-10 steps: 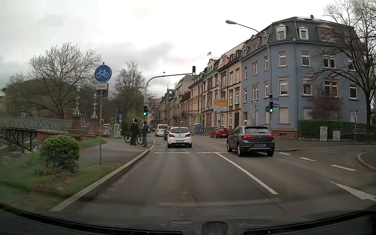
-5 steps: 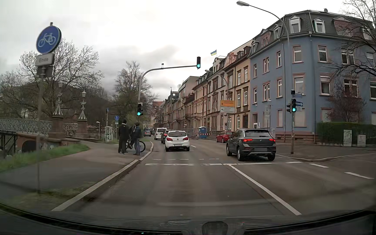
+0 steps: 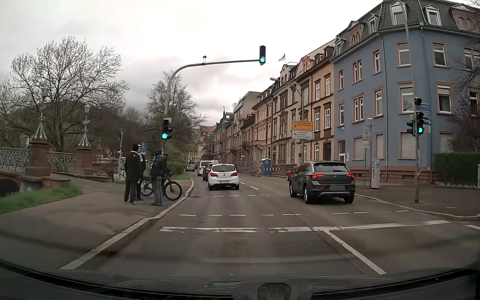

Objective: Follow the waypoints while adhering to traffic rules and regulations

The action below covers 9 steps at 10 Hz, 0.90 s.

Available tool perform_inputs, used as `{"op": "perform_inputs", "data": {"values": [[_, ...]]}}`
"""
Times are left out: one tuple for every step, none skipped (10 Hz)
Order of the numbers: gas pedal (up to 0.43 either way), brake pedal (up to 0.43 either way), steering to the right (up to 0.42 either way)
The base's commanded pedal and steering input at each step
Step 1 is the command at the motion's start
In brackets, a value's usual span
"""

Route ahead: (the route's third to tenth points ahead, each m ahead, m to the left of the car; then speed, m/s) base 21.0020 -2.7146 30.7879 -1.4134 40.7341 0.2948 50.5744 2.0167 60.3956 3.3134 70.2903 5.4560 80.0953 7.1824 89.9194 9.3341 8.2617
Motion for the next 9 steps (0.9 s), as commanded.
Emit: {"op": "perform_inputs", "data": {"values": [[0.13, 0.0, -0.019], [0.13, 0.0, -0.019], [0.13, 0.0, -0.019], [0.13, 0.0, -0.019], [0.13, 0.0, -0.019], [0.13, 0.0, -0.019], [0.13, 0.0, -0.019], [0.13, 0.0, -0.02], [0.13, 0.0, -0.02]]}}
